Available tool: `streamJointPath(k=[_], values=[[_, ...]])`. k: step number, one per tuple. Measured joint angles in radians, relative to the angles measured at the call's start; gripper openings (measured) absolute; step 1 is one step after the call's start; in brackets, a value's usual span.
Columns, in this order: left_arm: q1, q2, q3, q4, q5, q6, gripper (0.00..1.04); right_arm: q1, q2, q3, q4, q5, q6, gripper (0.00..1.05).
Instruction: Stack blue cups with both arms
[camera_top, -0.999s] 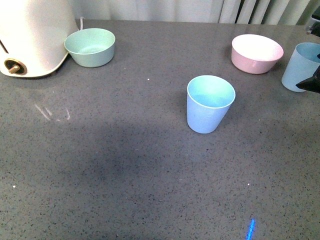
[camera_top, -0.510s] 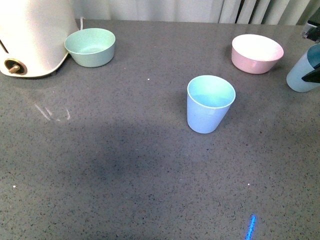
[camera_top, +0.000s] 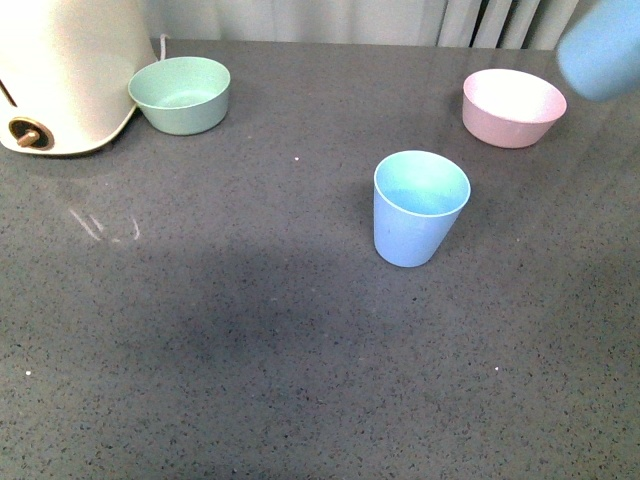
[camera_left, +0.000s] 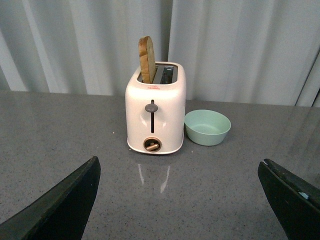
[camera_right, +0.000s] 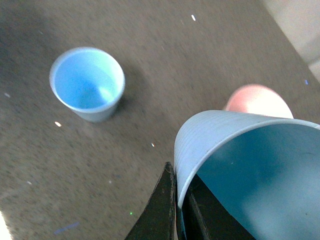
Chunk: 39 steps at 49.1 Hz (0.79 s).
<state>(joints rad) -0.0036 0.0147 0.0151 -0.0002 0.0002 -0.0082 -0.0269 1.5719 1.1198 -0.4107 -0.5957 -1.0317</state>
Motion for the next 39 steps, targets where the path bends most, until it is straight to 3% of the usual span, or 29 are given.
streamJointPath(k=[10,16,39], values=[[0.000,0.000,0.000,0.000,0.000,0.000,0.96,0.172,-0.004,-0.005,-0.001,-0.002,0.053,0.02],[0.000,0.000,0.000,0.000,0.000,0.000,0.96,0.231,0.033,-0.005,0.003,0.025,0.075,0.02],[0.000,0.000,0.000,0.000,0.000,0.000,0.96,0.298,0.105,-0.028,0.029,0.069,0.097,0.02]])
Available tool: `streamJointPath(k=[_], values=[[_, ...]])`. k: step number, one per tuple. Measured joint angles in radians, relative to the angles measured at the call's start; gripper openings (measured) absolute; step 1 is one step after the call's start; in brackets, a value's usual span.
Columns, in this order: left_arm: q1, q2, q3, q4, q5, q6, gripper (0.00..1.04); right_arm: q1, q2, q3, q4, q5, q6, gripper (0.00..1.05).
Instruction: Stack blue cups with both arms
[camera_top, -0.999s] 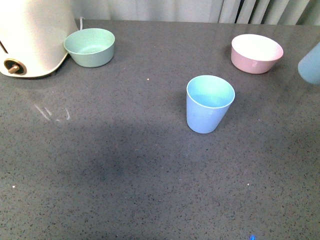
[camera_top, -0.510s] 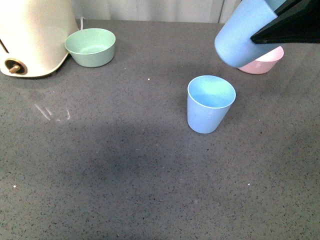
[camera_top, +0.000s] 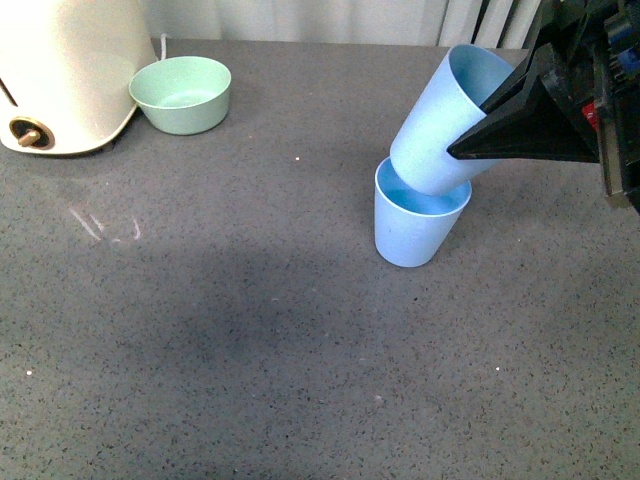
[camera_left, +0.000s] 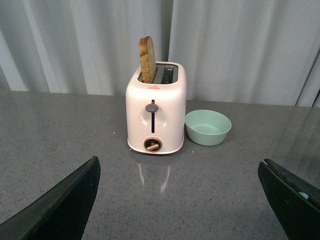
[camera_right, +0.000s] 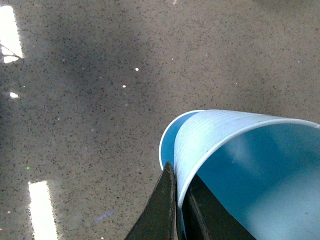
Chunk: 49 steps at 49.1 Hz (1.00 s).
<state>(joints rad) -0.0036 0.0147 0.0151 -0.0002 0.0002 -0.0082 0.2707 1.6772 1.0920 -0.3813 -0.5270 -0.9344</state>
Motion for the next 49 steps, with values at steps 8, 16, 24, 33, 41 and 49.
streamJointPath(k=[8,16,24,33,41,49], values=[[0.000,0.000,0.000,0.000,0.000,0.000,0.96,0.005,0.029,-0.002,0.021,0.016,0.009,0.02],[0.000,0.000,0.000,0.000,0.000,0.000,0.96,0.008,0.048,-0.002,0.050,0.030,0.031,0.14],[0.000,0.000,0.000,0.000,0.000,0.000,0.96,0.009,0.048,-0.002,0.100,0.027,0.081,0.47],[0.000,0.000,0.000,0.000,0.000,0.000,0.96,-0.047,-0.042,-0.027,0.209,-0.004,0.179,0.82],[0.000,0.000,0.000,0.000,0.000,0.000,0.96,-0.184,-0.276,-0.159,0.389,-0.026,0.353,0.96],[0.000,0.000,0.000,0.000,0.000,0.000,0.96,-0.319,-0.495,-0.325,0.523,-0.018,0.544,0.96]])
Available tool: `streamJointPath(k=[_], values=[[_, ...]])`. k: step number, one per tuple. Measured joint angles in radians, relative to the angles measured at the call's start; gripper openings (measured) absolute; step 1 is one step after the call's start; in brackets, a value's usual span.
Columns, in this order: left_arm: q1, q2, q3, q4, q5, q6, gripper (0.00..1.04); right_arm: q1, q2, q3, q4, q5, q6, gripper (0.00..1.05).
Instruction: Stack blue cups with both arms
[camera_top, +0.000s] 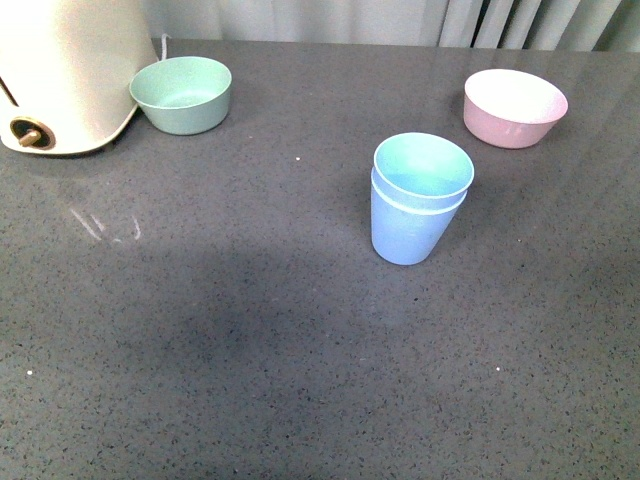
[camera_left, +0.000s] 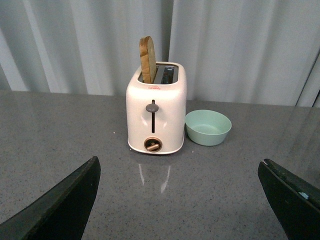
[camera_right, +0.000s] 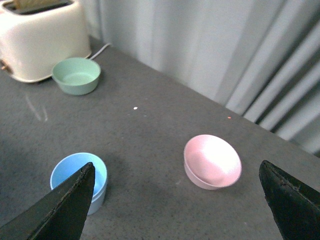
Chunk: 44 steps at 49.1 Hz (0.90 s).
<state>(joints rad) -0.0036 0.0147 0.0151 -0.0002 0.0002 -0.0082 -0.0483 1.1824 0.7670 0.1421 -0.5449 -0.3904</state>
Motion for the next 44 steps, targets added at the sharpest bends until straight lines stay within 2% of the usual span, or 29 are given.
streamJointPath(k=[8,9,10,13,15,17,27,36,44], values=[[0.000,0.000,0.000,0.000,0.000,0.000,0.96,-0.048,-0.068,-0.051,0.020,0.016,0.085,0.96],[0.000,0.000,0.000,0.000,0.000,0.000,0.96,-0.035,-0.071,-0.066,0.056,0.068,0.105,0.94],[0.000,0.000,0.000,0.000,0.000,0.000,0.96,-0.008,-0.081,-0.103,0.144,0.196,0.158,0.88],[0.000,0.000,0.000,0.000,0.000,0.000,0.96,0.032,-0.108,-0.204,0.323,0.418,0.256,0.76],[0.000,0.000,0.000,0.000,0.000,0.000,0.96,0.042,-0.128,-0.255,0.382,0.491,0.295,0.69],[0.000,0.000,0.000,0.000,0.000,0.000,0.96,0.043,-0.146,-0.287,0.407,0.521,0.319,0.64],[0.000,0.000,0.000,0.000,0.000,0.000,0.96,0.044,-0.235,-0.418,0.455,0.543,0.366,0.36],[0.000,0.000,0.000,0.000,0.000,0.000,0.96,0.045,-0.325,-0.533,0.467,0.544,0.376,0.03],[0.000,0.000,0.000,0.000,0.000,0.000,0.96,0.045,-0.418,-0.609,0.456,0.544,0.380,0.02]])
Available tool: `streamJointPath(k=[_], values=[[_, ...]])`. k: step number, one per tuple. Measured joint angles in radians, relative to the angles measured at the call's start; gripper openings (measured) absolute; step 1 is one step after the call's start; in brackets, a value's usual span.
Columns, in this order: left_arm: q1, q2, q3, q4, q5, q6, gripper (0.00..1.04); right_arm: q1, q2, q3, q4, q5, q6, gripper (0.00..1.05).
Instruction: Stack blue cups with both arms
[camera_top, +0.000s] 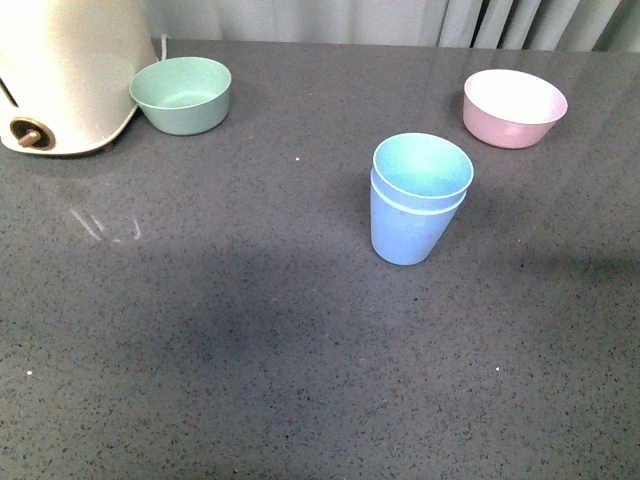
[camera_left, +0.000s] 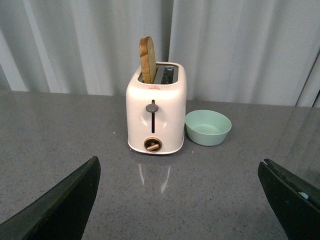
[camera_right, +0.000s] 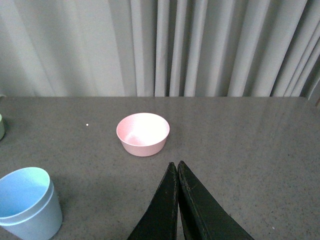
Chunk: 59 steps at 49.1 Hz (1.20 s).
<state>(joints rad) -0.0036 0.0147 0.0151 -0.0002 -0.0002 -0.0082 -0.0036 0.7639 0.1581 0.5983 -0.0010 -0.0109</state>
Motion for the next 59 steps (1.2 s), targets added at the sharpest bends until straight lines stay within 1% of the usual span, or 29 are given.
streamJointPath(k=[11,27,33,46,59], values=[[0.000,0.000,0.000,0.000,0.000,0.000,0.96,0.000,-0.135,-0.073,-0.065,0.000,0.000,0.02],[0.000,0.000,0.000,0.000,0.000,0.000,0.96,0.000,-0.294,-0.121,-0.175,0.000,0.000,0.02],[0.000,0.000,0.000,0.000,0.000,0.000,0.96,0.002,-0.320,-0.135,-0.160,0.000,0.000,0.02],[0.000,0.000,0.000,0.000,0.000,0.000,0.96,0.002,-0.456,-0.135,-0.290,0.001,0.000,0.02],[0.000,0.000,0.000,0.000,0.000,0.000,0.96,0.002,-0.551,-0.135,-0.384,0.001,0.000,0.02]])
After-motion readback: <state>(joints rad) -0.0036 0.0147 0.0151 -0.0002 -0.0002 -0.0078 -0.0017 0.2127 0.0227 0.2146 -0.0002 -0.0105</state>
